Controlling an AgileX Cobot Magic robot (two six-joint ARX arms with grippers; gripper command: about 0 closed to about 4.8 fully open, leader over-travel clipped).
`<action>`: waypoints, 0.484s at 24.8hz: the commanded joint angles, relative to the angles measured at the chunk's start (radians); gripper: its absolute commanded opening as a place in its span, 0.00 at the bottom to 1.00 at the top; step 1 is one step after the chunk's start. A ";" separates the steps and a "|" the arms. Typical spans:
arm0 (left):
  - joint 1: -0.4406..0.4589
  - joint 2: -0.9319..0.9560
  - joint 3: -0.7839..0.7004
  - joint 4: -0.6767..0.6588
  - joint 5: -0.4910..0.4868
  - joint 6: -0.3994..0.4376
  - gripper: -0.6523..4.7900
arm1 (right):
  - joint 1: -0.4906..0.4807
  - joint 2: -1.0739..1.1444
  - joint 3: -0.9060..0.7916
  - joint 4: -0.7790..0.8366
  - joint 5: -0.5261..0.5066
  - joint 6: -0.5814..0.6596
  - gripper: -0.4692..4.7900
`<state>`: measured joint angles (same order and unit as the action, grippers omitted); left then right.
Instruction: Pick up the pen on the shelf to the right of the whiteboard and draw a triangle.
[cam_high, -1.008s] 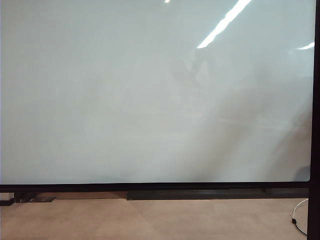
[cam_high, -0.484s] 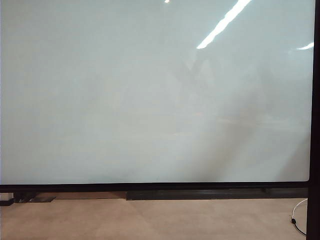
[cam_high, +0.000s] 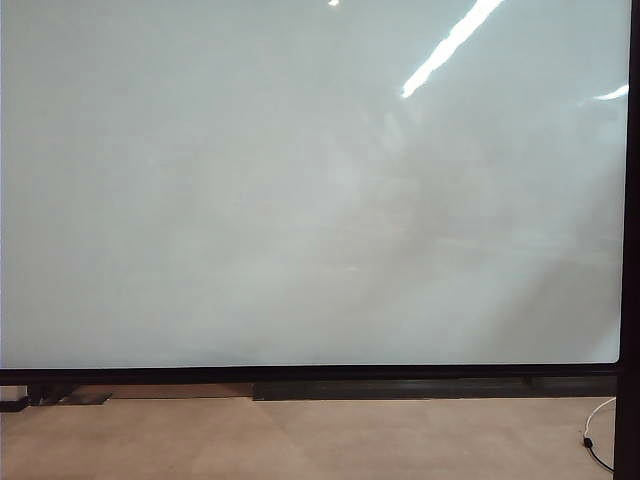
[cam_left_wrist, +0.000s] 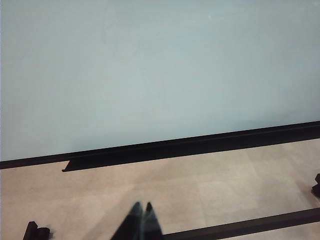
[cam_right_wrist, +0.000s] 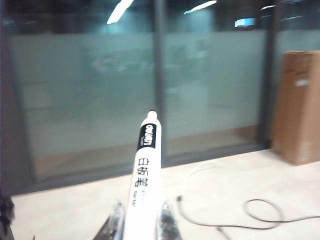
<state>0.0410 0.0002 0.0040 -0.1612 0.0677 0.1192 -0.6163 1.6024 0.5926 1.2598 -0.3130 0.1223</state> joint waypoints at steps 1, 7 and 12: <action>0.000 0.000 0.003 -0.003 0.003 0.001 0.11 | 0.052 -0.198 -0.097 -0.122 0.081 0.028 0.08; 0.000 0.000 0.003 -0.003 0.003 0.001 0.11 | 0.326 -0.664 -0.169 -0.557 0.286 0.027 0.08; 0.000 0.000 0.003 -0.003 0.003 0.001 0.11 | 0.582 -0.897 -0.169 -0.785 0.320 0.023 0.08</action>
<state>0.0410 0.0002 0.0040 -0.1612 0.0681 0.1192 -0.0753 0.7239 0.4221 0.5140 0.0032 0.1452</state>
